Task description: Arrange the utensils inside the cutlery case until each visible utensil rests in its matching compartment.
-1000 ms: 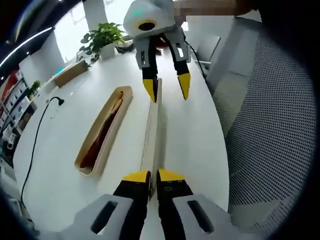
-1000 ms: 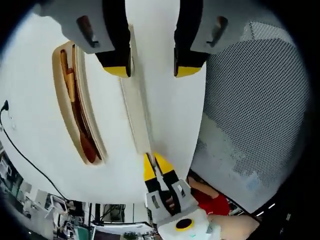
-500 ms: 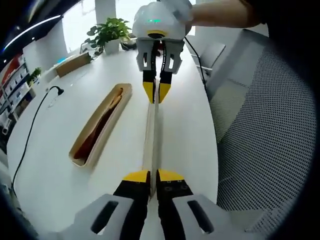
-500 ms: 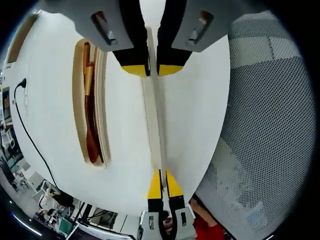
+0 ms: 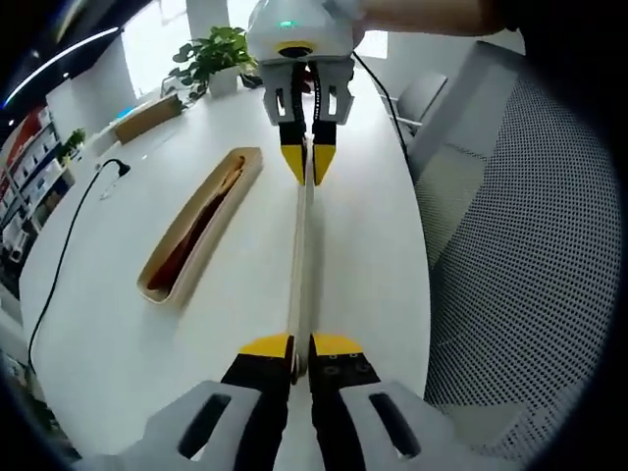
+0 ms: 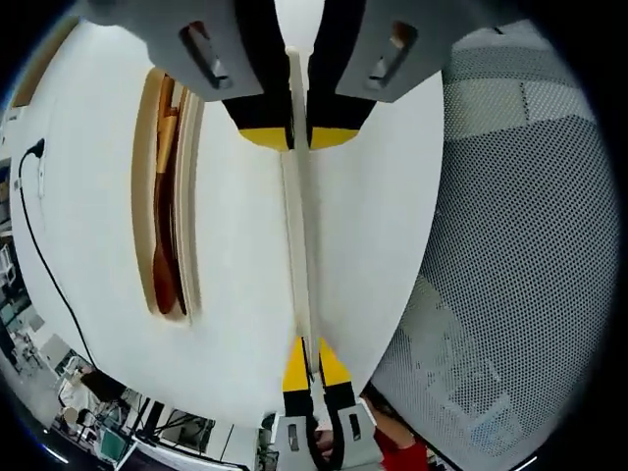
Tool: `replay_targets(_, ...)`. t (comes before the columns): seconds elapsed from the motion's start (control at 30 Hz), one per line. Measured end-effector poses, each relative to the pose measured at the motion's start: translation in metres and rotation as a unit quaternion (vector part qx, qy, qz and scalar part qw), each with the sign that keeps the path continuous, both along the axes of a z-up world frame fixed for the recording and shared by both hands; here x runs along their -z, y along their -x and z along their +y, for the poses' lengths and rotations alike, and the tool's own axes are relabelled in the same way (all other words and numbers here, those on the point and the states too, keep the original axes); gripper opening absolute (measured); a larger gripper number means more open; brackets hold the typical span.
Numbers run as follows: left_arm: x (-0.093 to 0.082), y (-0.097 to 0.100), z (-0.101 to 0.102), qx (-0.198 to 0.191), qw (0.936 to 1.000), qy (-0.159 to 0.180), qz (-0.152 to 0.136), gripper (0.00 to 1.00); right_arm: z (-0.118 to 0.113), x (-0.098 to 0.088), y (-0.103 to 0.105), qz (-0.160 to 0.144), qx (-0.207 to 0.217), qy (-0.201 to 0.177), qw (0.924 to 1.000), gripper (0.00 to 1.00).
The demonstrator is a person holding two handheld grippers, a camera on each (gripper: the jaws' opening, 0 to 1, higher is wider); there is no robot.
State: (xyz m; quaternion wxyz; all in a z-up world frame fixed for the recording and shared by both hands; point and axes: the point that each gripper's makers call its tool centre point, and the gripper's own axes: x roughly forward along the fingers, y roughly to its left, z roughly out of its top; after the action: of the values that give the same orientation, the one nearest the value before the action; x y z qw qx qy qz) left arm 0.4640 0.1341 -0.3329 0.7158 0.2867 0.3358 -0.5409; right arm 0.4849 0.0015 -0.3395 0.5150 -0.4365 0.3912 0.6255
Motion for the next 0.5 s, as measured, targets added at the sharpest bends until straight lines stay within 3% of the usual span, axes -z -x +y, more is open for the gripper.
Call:
replay_targets(0.13,-0.0003,0.0036,-0.0007,0.014,0.9999,-0.004,-0.008,0.05,0.0003,0.0,0.0004,0.011,-0.002,-0.001,0.9999,0.02)
replay_targets(0.2,0.0001,0.0094,-0.0014,0.009,0.9998,-0.007,0.018,0.05,0.0006,-0.0004,0.0023,0.018,-0.006,-0.001,0.9998,0.02)
replay_targets(0.37,0.0001,0.0071,0.0004,0.025,0.9996,-0.015,-0.003,0.06,0.0023,-0.0009,0.003,0.024,-0.02,-0.005,0.9995,0.01)
replay_targets(0.43,0.0008,0.0021,0.0025,0.027,0.999,-0.019,-0.031,0.12,0.0054,-0.002,0.0045,0.035,-0.014,-0.011,0.9992,0.01)
replay_targets(0.5,0.0035,0.004,0.0034,0.022,0.9993,-0.02,-0.023,0.11,0.0096,-0.0023,0.006,0.045,-0.009,-0.019,0.9987,0.01)
